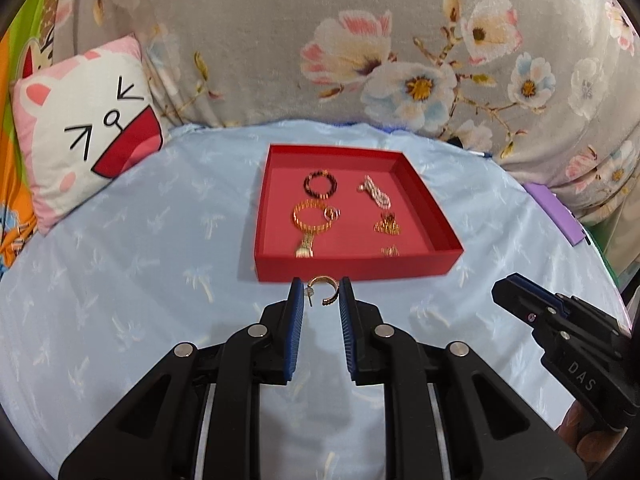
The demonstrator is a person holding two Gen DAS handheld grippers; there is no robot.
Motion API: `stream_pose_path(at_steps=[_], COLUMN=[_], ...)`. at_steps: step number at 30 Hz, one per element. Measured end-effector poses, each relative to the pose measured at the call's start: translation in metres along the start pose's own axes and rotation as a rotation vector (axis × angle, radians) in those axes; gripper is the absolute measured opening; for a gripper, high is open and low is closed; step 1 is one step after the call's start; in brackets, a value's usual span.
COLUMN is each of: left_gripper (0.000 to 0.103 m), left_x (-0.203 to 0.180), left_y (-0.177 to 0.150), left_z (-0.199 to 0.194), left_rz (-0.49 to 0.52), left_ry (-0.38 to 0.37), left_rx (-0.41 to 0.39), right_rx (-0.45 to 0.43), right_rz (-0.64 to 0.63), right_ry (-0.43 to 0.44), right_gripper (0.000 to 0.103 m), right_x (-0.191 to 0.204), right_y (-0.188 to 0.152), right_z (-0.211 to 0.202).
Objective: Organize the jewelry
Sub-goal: 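Lift the hoop earring with the right gripper and carry it toward the red box, then lower the hoop earring into the red box and open the right gripper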
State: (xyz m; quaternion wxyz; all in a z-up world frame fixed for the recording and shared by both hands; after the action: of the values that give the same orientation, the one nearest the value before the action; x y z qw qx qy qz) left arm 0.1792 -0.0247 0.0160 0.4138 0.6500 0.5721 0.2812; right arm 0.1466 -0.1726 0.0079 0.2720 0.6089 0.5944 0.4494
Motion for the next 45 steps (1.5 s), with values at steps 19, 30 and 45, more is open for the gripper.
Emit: stream_pose_path(at_steps=[19, 30, 45], left_gripper=[0.018, 0.017, 0.018], left_x=[0.0, 0.006, 0.012], left_y=[0.075, 0.076, 0.067], left_z=[0.128, 0.187, 0.212], left_rz=[0.022, 0.018, 0.043], left_ry=[0.024, 0.037, 0.055], left_rx=[0.005, 0.053, 0.07], right_rx=[0.044, 0.11, 0.138], right_rz=[0.025, -0.002, -0.008], right_ry=[-0.011, -0.001, -0.004], right_gripper=[0.016, 0.016, 0.016], right_x=[-0.031, -0.024, -0.02], right_y=[0.072, 0.065, 0.058], right_z=[0.135, 0.198, 0.227])
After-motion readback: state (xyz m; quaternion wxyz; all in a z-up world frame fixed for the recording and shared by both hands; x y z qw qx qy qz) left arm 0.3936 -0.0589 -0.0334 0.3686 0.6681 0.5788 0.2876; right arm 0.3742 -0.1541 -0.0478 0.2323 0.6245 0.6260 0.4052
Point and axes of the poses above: each gripper's, at about its wrist camera, not at the fingertips, and z roughly the way its jaws point, x to its left, y to its top, the point moved 7 cm from there along z, roughly the way its jaws point, and after that the axes turned 10 degrees about -x, right-handed, at the moved point
